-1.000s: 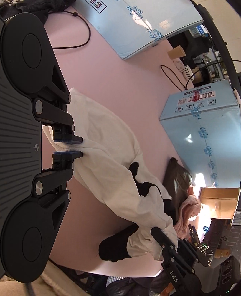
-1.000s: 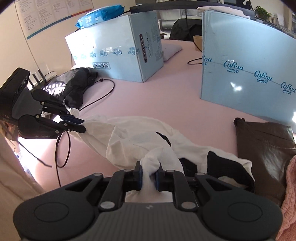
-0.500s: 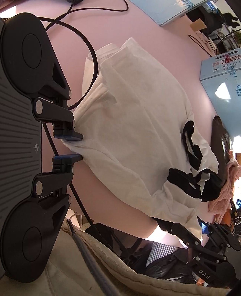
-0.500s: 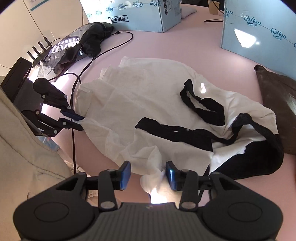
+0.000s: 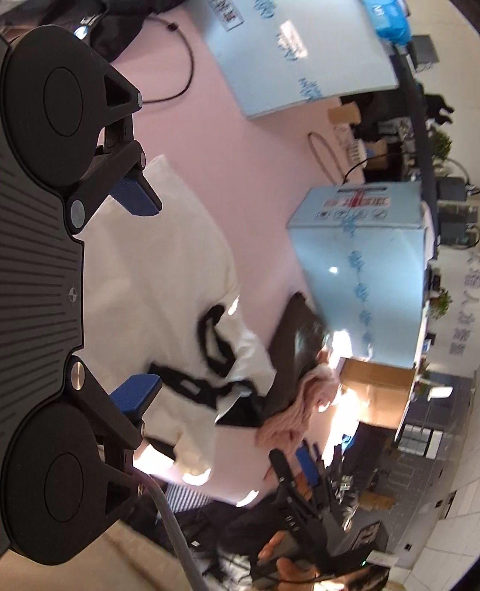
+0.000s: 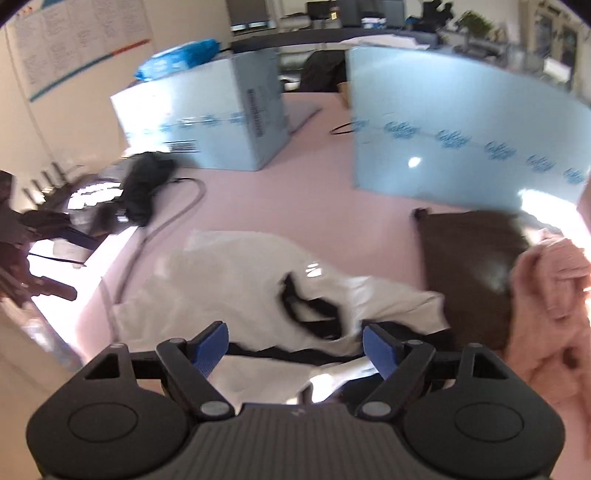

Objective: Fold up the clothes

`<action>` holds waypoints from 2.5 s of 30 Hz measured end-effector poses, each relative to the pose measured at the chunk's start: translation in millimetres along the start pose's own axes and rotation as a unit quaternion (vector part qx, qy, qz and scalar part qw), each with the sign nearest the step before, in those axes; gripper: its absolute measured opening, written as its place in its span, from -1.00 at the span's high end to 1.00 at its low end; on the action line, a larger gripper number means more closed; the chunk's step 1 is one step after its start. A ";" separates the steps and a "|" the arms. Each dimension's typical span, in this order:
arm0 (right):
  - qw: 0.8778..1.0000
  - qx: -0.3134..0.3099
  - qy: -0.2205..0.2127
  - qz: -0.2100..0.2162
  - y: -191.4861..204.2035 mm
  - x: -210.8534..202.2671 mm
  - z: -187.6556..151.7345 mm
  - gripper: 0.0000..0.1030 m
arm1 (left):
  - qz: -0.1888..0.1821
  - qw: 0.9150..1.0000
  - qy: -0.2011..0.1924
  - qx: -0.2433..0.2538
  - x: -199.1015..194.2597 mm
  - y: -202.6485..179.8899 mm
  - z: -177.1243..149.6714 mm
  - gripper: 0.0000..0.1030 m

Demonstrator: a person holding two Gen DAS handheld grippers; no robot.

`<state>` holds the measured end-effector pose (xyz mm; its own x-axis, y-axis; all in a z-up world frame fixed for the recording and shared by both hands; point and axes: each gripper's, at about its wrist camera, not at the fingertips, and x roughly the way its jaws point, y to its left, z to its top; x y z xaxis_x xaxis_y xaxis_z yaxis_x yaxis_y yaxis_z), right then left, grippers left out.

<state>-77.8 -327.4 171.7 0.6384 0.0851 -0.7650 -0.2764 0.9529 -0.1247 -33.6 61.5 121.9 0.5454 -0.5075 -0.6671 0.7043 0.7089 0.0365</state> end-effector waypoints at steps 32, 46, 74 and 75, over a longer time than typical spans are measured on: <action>0.952 -0.282 0.108 -0.047 20.4 138.4 -20.0 0.05 | -0.012 0.988 0.157 0.001 207.2 54.6 7.7 -0.75; 0.953 -0.280 0.111 -0.031 20.6 150.7 -15.3 0.21 | -0.040 0.985 0.165 -0.021 204.2 58.3 18.7 0.68; 0.986 -0.152 -0.027 -0.057 -10.3 158.4 58.7 0.87 | 0.077 0.988 0.086 -0.106 150.1 118.7 30.9 0.92; 0.986 -0.151 -0.029 -0.058 -11.4 162.8 62.3 0.87 | 0.081 0.987 0.086 -0.106 152.3 123.3 32.2 0.92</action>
<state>74.0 -306.2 88.0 0.7162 0.0066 -0.6978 -0.3950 0.8282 -0.3976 151.0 55.9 48.8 0.5449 -0.3020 -0.7822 0.4943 0.8692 0.0088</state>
